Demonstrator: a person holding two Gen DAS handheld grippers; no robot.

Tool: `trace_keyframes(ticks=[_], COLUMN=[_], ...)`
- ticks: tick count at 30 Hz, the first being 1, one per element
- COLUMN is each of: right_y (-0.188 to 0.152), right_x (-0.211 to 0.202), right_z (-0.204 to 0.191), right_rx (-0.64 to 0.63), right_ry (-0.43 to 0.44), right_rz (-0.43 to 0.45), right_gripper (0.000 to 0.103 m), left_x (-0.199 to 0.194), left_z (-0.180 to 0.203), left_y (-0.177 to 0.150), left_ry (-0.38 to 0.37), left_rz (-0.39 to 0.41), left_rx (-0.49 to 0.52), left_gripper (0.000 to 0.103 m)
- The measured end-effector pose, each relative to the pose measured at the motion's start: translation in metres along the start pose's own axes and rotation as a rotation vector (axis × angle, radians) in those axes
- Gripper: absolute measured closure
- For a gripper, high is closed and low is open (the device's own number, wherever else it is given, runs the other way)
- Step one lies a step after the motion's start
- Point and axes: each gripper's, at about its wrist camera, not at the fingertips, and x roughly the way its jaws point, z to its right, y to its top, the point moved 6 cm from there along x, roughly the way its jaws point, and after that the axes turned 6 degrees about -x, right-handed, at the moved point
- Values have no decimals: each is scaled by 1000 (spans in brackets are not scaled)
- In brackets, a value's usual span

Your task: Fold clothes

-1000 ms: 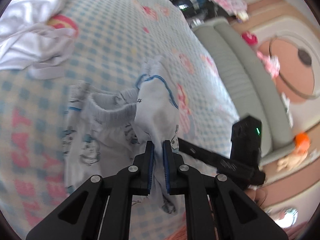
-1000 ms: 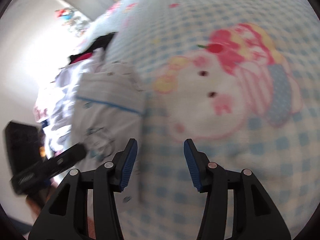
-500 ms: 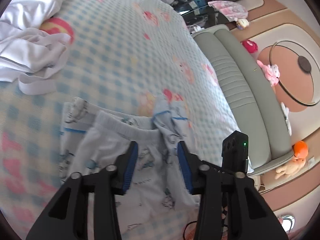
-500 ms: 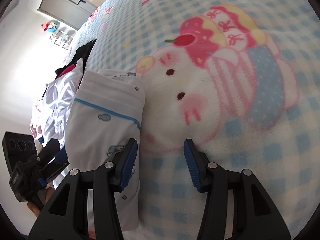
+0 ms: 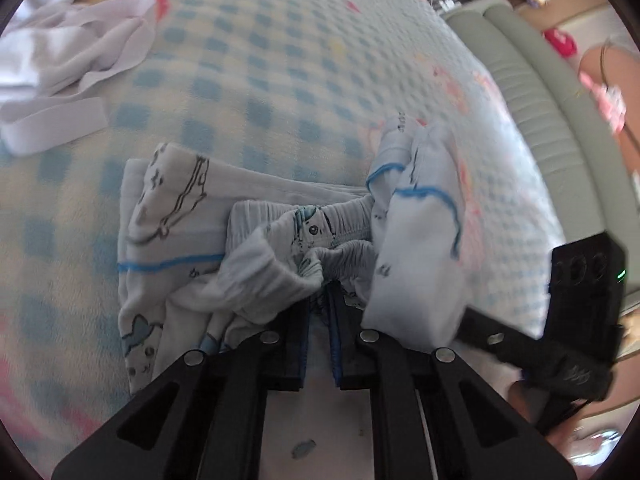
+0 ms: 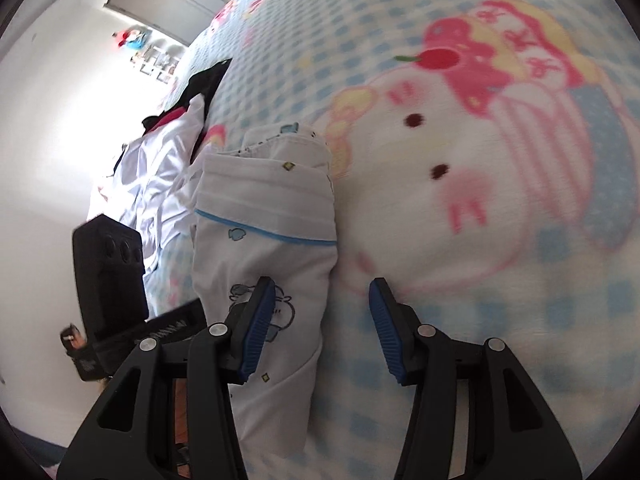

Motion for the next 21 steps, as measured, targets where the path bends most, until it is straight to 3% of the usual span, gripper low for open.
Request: trace_keyframes(ticks=[1, 3, 5, 8, 10, 16, 21], right_y=[-1, -3, -4, -5, -5, -3, -6], right_x=[0, -1, -2, -3, -2, 4, -2], right_z=[-2, 0, 1, 2, 1, -5, 2], right_rx=[-4, -1, 5, 16, 16, 21, 55], right_ry=[4, 6, 7, 14, 11, -12, 33], right_rz=[-3, -7, -9, -9, -9, -7, -1], right_gripper=[52, 52, 52, 52, 52, 53, 53], left_x=[-8, -25, -38, -48, -43, -28, -43], left_z=[-3, -10, -12, -9, -3, 0, -2], left_y=[-1, -2, -5, -8, -9, -26, -41], left_ry=[-43, -130, -222, -319, -323, -242, -334], left_rz=[6, 19, 26, 26, 8, -34, -13], left_rx=[-27, -80, -107, -106, -88, -61, -77], left_gripper=[88, 66, 56, 53, 50, 47, 45])
